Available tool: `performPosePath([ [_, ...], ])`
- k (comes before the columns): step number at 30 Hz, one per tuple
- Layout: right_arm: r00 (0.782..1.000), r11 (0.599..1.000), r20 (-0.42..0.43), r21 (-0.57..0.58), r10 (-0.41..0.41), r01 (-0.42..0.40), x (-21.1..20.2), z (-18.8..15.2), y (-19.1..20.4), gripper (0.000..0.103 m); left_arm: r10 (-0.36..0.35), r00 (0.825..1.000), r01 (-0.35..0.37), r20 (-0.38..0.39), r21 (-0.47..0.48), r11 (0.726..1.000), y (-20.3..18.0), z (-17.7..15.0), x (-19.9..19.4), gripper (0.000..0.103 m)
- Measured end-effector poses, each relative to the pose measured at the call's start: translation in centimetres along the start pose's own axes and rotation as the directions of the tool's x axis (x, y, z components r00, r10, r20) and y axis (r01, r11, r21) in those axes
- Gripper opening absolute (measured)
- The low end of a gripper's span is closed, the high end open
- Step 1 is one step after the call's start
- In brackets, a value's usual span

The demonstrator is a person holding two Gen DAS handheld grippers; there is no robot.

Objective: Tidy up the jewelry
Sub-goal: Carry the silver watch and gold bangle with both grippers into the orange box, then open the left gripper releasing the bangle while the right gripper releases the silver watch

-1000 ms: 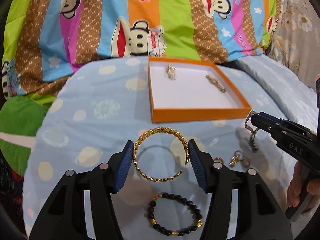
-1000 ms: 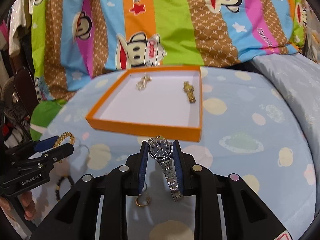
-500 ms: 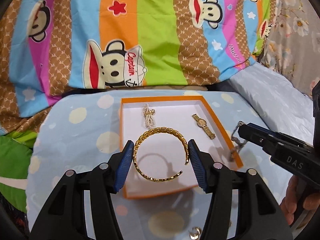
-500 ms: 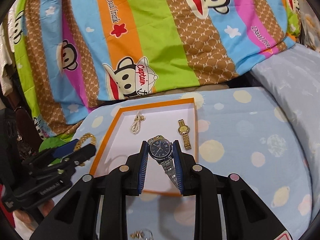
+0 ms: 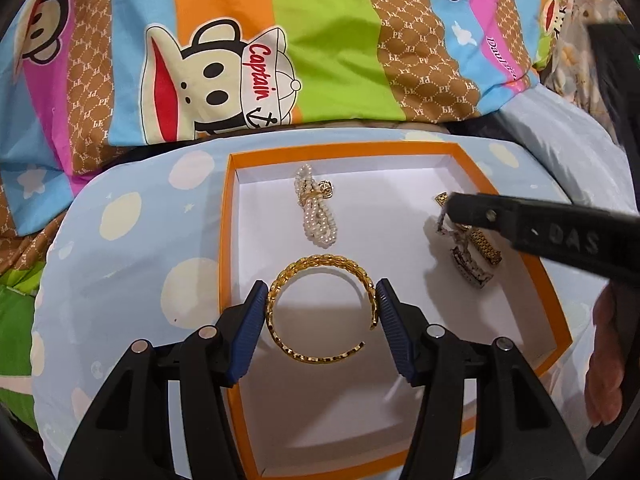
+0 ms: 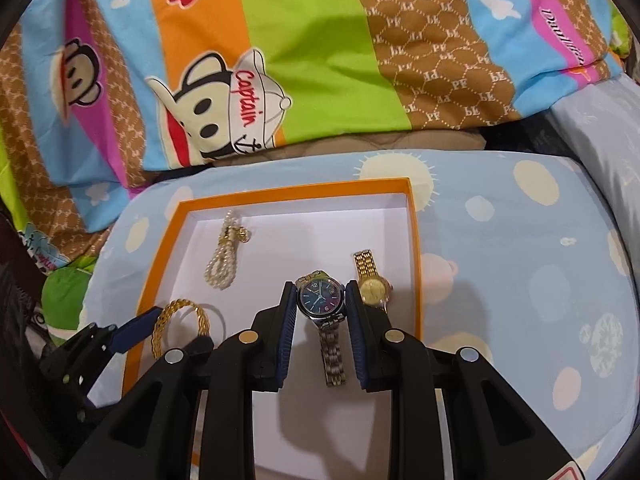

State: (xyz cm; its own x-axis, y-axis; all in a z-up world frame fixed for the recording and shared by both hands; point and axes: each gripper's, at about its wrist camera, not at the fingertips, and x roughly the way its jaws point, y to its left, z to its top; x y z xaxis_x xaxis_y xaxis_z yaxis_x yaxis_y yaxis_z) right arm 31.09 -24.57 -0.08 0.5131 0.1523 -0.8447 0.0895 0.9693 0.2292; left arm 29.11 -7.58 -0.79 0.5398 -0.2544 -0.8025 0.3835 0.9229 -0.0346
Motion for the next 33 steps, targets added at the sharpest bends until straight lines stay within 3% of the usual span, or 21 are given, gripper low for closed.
performPosePath([
  [8, 0.995, 0.996, -0.068, -0.063, -0.069, 0.065, 3.2, 2.5, 1.7, 0.024, 0.006, 1.0, -0.006, 0.015, 0.029, 1.0, 0.0, 0.2, 0.7, 0.055],
  [14, 0.996, 0.995, 0.06, -0.079, -0.063, 0.068, 1.1, 2.0, 2.1, 0.024, -0.009, 0.998, 0.008, 0.054, 0.018, 1.0, 0.0, 0.3, 0.1, 0.059],
  [16, 0.994, 0.995, 0.097, -0.075, -0.052, 0.059, -0.1, 1.8, 1.9, 0.024, 0.003, 0.996, -0.003, 0.089, 0.007, 1.0, 0.2, 0.5, -0.8, 0.067],
  [20, 0.985, 0.997, 0.169, -0.065, -0.038, 0.049, -2.9, 1.2, 1.5, 0.024, 0.022, 0.987, -0.02, 0.158, -0.015, 1.0, 0.9, 0.9, -3.2, 0.068],
  [26, 0.963, 0.997, 0.27, -0.072, -0.005, 0.026, -8.4, -2.2, 1.3, 0.025, 0.063, 0.972, -0.045, 0.228, -0.085, 0.995, 3.2, 0.0, -7.8, 0.068],
  [33, 0.948, 0.997, 0.317, -0.077, 0.012, 0.013, -12.9, -8.9, 0.6, 0.025, 0.123, 0.96, -0.097, 0.252, -0.112, 0.989, 3.9, -5.1, -12.5, 0.071],
])
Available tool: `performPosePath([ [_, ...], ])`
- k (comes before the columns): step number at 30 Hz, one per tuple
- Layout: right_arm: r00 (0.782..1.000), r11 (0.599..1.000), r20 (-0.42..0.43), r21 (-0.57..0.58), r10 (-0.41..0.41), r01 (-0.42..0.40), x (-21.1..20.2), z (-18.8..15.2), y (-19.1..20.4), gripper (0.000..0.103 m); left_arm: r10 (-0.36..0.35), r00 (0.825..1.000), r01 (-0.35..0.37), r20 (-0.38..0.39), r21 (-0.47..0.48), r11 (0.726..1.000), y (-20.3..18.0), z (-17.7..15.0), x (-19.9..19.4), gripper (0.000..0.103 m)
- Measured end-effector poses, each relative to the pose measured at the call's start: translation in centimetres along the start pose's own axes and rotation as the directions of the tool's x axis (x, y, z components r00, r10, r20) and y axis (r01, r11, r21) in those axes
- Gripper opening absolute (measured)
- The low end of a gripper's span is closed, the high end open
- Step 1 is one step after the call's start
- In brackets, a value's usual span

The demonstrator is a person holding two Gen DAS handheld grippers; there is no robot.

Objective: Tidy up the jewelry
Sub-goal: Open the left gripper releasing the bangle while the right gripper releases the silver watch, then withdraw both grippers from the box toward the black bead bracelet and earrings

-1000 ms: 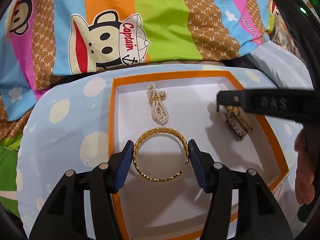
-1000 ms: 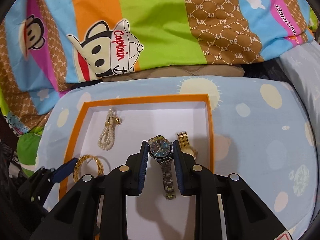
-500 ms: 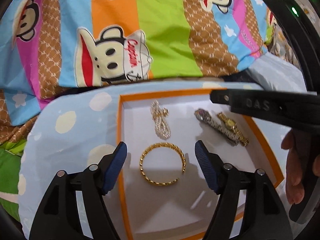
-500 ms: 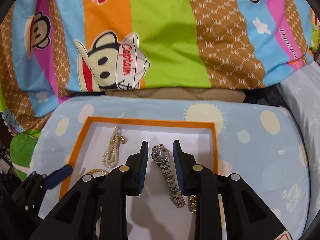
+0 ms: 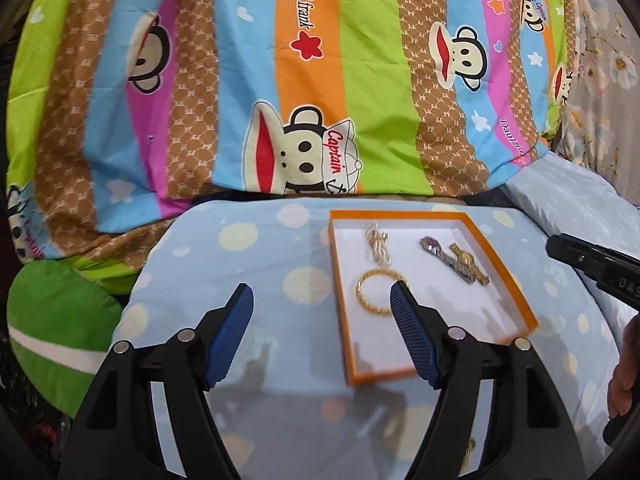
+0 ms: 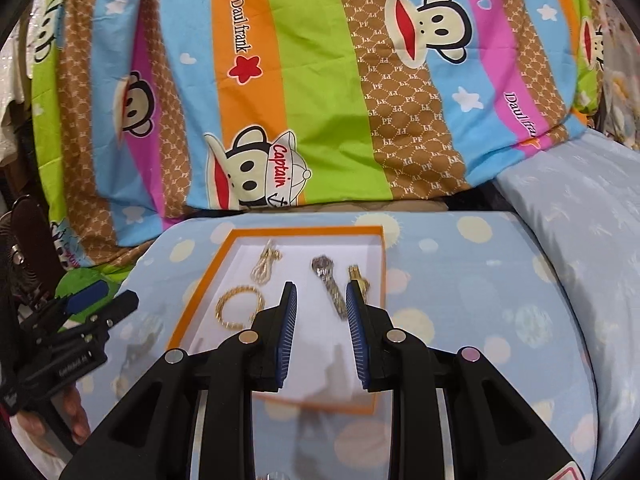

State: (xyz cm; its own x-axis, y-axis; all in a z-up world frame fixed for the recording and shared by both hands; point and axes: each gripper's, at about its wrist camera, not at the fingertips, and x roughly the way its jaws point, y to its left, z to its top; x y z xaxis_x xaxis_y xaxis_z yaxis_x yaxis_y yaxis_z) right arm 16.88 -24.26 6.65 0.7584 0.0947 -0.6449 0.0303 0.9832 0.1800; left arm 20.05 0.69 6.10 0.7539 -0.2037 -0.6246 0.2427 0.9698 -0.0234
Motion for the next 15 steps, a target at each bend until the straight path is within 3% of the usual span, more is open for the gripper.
performPosePath([
  [9, 0.999, 0.999, -0.028, -0.035, -0.041, 0.04, -3.0, -8.2, 0.8, 0.026, 0.038, 0.999, -0.036, -0.036, 0.058, 0.998, -2.2, -6.9, -3.1, 0.074],
  [15, 0.998, 0.997, -0.064, -0.078, -0.029, 0.024, -2.9, -11.5, 1.7, 0.026, 0.022, 0.994, -0.02, -0.104, 0.022, 1.0, -2.4, -10.3, -3.2, 0.074],
])
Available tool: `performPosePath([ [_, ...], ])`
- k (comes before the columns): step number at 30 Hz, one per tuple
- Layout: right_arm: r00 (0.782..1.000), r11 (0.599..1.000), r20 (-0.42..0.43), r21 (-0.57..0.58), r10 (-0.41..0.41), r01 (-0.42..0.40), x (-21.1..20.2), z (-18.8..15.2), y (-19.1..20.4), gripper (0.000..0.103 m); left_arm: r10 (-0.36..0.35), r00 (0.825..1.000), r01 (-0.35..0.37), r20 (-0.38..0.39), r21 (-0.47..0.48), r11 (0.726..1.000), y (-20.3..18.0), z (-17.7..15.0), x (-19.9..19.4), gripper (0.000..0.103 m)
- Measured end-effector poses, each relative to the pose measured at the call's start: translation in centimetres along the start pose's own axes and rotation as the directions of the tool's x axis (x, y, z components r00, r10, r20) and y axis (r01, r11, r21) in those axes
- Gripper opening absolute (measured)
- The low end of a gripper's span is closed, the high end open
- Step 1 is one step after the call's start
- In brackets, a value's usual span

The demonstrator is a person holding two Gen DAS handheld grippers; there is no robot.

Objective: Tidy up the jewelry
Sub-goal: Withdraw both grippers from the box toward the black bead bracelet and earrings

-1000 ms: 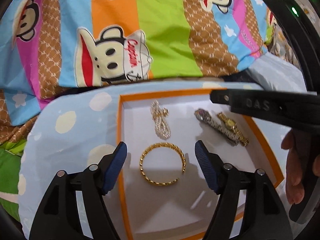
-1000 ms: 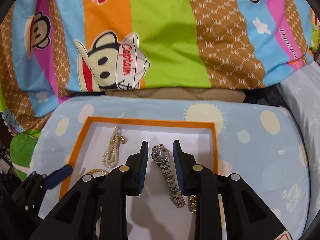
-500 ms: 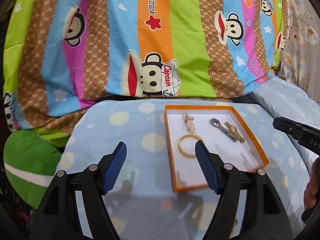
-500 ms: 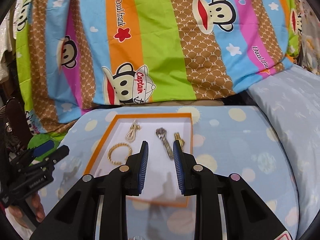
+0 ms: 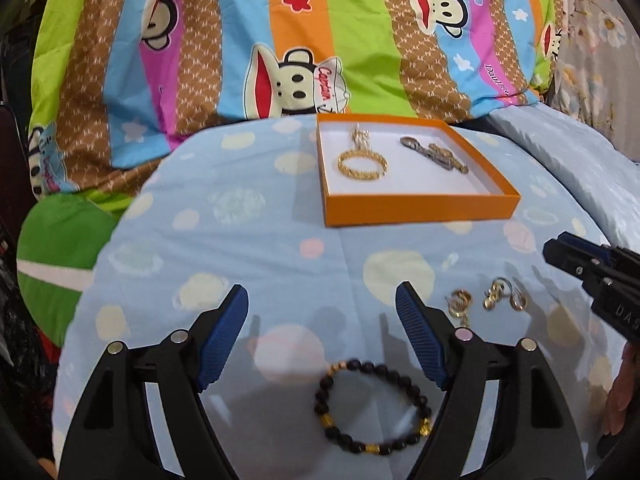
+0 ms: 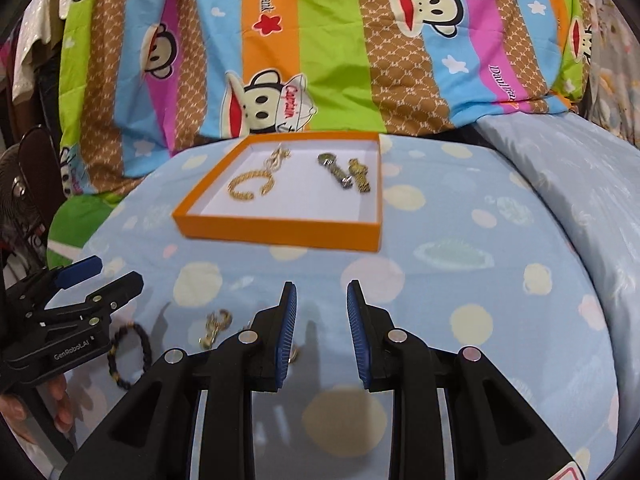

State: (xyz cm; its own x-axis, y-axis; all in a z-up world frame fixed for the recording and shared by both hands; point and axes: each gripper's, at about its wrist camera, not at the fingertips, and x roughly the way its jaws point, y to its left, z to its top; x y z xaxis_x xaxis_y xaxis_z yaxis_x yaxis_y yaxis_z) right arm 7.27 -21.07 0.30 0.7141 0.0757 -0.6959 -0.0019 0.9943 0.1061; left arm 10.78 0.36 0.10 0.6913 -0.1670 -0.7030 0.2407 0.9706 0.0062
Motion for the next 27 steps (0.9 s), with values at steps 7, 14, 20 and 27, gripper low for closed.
performPosePath([
  [7, 0.999, 1.0, -0.03, -0.019, 0.011, -0.011, 0.8, -1.1, 0.8, 0.027, -0.02, 0.999, 0.019, -0.036, -0.03, 0.999, 0.2, -1.5, 0.0, 0.078],
  [14, 0.999, 1.0, -0.038, 0.016, 0.01, -0.009, 1.2, -1.1, 0.0, 0.033, -0.072, 0.994, 0.071, -0.08, -0.019, 0.997, 0.0, -3.4, -0.9, 0.081],
  [20, 0.999, 1.0, -0.047, 0.01, 0.014, -0.013, 1.5, -1.0, 0.0, 0.033, -0.088, 0.991, 0.087, -0.103, -0.02, 0.996, -0.2, -4.3, -1.4, 0.088],
  [27, 0.999, 1.0, -0.043, 0.024, 0.01, -0.009, 1.5, -1.0, -0.1, 0.033, -0.097, 0.987, 0.097, -0.128, -0.008, 0.995, -0.3, -4.0, -0.7, 0.074],
])
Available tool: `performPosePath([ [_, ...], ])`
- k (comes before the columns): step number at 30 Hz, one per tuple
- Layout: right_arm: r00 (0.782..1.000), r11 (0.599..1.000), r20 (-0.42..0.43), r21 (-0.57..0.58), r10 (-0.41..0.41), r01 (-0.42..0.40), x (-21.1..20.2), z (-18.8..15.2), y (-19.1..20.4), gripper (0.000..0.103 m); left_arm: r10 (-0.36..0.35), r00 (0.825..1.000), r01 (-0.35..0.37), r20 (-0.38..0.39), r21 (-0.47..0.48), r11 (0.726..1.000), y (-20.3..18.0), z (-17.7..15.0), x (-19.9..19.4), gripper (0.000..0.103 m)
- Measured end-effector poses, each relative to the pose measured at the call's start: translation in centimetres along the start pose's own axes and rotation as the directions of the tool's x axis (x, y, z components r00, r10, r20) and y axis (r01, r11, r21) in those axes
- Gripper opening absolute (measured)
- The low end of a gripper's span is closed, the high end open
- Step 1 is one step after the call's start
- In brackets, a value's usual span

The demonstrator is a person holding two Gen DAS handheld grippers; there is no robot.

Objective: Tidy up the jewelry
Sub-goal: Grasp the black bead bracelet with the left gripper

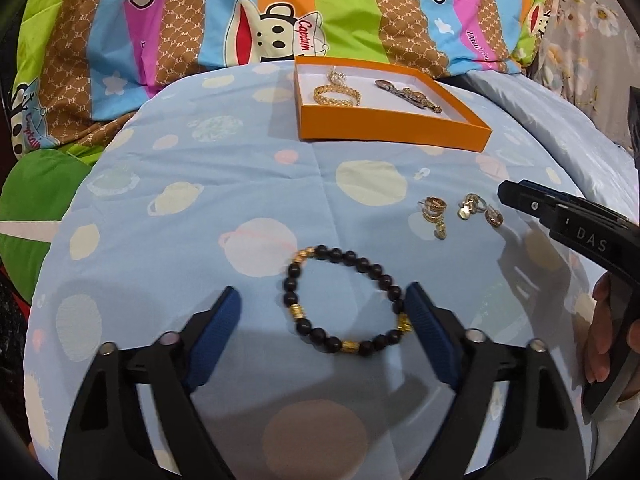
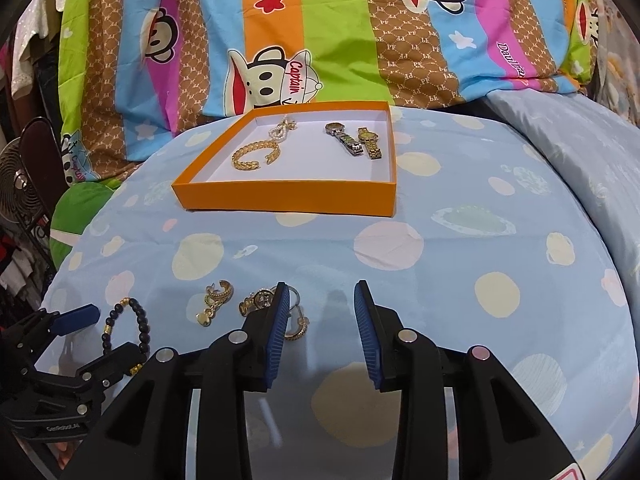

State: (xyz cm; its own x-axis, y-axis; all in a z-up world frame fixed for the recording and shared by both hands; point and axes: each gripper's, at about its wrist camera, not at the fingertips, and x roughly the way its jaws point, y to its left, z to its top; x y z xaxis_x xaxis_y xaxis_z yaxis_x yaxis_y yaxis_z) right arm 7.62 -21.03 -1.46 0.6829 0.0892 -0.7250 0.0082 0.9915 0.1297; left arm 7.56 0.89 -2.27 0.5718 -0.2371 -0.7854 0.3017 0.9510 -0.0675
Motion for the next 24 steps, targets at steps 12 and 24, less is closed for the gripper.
performPosePath([
  [12, 1.0, 0.999, 0.008, -0.029, 0.022, -0.022, -0.2, 0.1, 0.8, 0.033, -0.027, 0.999, 0.027, 0.022, -0.001, 1.0, 0.3, 0.1, -0.2, 0.013],
  [24, 0.998, 0.989, -0.011, -0.139, 0.056, -0.057, -0.2, -0.5, 3.3, 0.033, -0.034, 0.998, 0.035, 0.059, -0.021, 0.999, 1.0, 0.4, -0.9, 0.007],
])
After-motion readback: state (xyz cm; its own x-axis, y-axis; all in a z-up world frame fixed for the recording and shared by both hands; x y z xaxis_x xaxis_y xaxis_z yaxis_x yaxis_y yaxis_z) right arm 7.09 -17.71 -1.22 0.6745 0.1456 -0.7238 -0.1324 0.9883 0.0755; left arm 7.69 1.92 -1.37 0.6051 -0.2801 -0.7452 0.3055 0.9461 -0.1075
